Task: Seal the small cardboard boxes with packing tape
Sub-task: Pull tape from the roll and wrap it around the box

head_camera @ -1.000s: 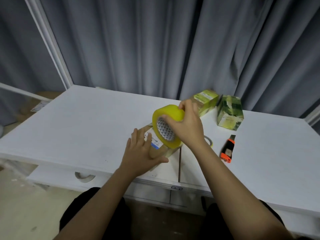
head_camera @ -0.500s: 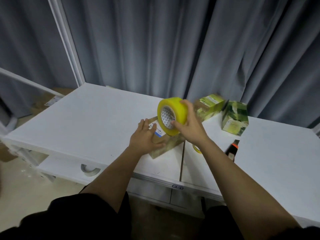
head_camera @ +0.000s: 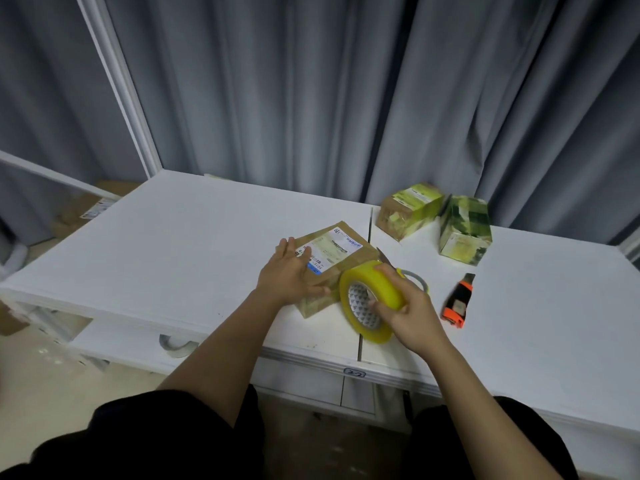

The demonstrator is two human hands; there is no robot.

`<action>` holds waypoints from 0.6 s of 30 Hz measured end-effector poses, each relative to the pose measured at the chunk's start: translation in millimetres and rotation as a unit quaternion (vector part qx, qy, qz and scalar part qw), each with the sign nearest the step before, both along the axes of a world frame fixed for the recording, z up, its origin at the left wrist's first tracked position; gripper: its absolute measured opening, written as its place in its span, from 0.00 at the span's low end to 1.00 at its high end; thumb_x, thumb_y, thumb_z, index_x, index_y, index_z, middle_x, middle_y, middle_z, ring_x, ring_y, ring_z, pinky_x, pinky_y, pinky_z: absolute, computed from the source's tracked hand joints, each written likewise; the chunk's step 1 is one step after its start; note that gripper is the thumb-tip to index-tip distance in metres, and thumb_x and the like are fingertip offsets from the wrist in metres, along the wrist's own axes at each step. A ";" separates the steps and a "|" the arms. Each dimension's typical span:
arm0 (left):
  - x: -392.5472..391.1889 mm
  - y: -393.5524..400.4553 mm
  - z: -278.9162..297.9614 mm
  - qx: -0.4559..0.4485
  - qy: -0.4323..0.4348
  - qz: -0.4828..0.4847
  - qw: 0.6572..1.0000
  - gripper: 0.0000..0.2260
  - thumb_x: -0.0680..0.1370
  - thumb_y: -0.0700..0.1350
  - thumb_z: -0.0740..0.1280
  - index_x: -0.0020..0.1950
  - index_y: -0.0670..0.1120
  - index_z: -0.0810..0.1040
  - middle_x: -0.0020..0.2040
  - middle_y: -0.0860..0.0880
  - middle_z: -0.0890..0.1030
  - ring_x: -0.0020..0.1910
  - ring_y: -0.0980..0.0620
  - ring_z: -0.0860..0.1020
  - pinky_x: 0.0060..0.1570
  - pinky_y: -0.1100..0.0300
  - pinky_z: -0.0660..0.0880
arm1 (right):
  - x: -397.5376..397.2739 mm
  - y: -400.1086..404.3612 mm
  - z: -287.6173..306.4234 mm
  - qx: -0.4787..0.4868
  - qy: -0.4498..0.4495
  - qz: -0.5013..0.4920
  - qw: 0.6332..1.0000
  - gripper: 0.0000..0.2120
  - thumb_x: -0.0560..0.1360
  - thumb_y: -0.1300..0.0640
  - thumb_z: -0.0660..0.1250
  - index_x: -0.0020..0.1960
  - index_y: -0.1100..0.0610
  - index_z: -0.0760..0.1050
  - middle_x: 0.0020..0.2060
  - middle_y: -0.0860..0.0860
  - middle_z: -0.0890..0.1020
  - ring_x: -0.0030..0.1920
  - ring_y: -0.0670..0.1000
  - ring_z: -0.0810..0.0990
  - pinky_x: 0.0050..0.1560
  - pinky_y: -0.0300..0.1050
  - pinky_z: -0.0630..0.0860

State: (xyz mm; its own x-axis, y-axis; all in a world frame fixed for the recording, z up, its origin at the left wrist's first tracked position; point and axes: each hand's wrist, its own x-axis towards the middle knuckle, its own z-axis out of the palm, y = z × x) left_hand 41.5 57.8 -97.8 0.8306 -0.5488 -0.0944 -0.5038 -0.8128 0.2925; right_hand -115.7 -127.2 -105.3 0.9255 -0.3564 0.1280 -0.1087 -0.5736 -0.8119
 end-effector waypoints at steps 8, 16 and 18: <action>-2.2 -22.1 15.9 0.135 -0.122 -0.061 0.981 0.44 0.72 0.69 0.59 0.77 0.53 0.38 0.77 0.42 0.36 0.75 0.36 0.37 0.70 0.39 0.35 | 4.3 3.8 6.5 -0.040 0.020 0.005 0.999 0.31 0.72 0.52 0.71 0.71 0.37 0.64 0.65 0.50 0.73 0.62 0.52 0.73 0.60 0.54 0.73; 16.7 -35.6 4.3 0.146 -0.043 -0.173 0.973 0.39 0.75 0.56 0.64 0.77 0.58 0.40 0.78 0.43 0.41 0.75 0.37 0.38 0.73 0.46 0.43 | -0.4 2.2 -12.6 -0.045 -0.011 0.008 0.999 0.33 0.73 0.54 0.71 0.70 0.33 0.59 0.64 0.50 0.73 0.62 0.47 0.71 0.54 0.37 0.67; 20.2 -36.6 5.9 0.152 -0.045 -0.178 0.971 0.39 0.75 0.56 0.64 0.77 0.59 0.42 0.78 0.43 0.42 0.75 0.36 0.40 0.73 0.45 0.45 | -1.4 3.6 -17.6 -0.032 -0.020 0.006 0.999 0.32 0.73 0.54 0.71 0.68 0.31 0.58 0.62 0.50 0.73 0.57 0.42 0.69 0.52 0.31 0.67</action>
